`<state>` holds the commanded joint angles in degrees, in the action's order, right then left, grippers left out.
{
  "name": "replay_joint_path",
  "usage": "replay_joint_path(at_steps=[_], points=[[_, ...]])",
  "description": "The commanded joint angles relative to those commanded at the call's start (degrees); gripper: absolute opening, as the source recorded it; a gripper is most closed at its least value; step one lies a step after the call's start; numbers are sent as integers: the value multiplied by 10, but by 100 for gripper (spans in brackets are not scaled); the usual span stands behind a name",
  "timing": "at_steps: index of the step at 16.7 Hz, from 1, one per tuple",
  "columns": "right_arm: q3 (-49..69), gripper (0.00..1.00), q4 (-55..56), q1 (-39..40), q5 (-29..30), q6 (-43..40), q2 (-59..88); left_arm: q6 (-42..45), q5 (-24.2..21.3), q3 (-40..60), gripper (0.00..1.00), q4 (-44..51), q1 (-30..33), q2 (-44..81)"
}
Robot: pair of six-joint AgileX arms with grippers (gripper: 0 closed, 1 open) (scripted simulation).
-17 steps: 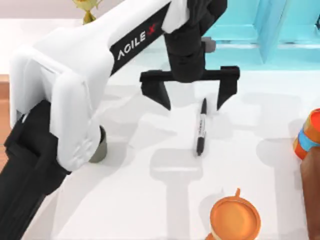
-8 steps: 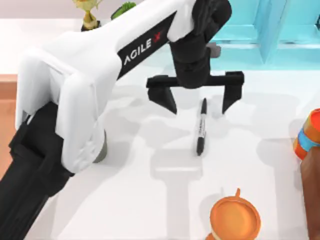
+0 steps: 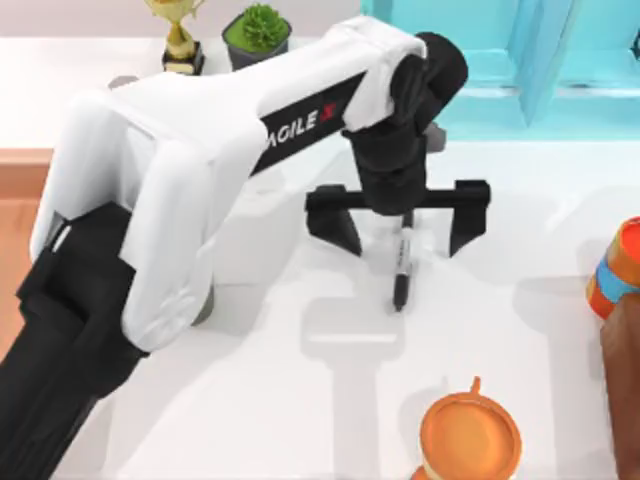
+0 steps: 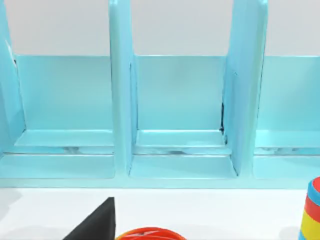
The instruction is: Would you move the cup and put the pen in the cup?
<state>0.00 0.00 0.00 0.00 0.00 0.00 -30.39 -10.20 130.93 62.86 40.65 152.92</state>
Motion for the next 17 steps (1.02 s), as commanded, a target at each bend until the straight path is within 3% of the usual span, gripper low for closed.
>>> replay_joint_path(at_steps=[4,17], points=[[0,100,0,0,0,0,0,-1,0,-4,100,-5,1,1],[0,100,0,0,0,0,0,-1,0,-4,2,-5,1,1]])
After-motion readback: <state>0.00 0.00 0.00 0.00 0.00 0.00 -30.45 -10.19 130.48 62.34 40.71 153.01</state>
